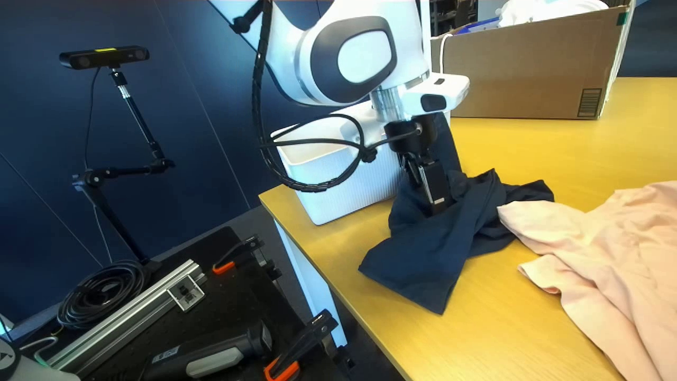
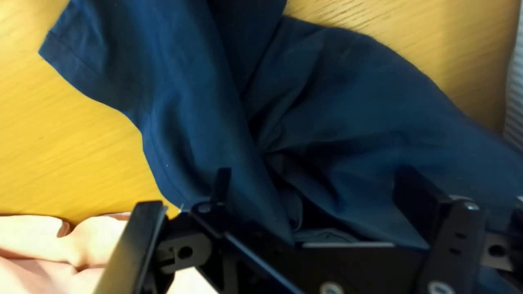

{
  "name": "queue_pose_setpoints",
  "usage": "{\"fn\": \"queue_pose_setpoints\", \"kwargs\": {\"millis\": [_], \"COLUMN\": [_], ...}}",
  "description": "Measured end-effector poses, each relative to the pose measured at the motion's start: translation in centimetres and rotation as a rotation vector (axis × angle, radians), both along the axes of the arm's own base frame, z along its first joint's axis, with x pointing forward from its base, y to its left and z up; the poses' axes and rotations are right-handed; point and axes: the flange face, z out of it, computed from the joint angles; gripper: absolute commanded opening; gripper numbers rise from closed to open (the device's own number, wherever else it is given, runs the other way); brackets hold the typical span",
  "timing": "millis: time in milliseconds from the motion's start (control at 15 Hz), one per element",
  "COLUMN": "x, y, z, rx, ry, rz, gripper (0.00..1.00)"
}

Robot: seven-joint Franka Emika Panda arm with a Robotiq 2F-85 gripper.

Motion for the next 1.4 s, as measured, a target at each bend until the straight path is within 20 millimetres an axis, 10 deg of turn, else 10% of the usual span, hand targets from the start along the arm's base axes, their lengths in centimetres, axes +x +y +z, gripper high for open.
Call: {"fn": "queue_pose_setpoints", "kwargs": {"millis": [533, 600, 1400], "x": [3.5, 3.8, 6.0], "y": [-0.8, -0.9, -2.7], "z": [-5.2, -5.4, -4.7], "rx": [-0.030, -0.032, -0.009], "ry": [0.012, 0.009, -0.041], "rz": [0.006, 0.009, -0.029], "gripper": [1.00, 0.75, 0.00]}}
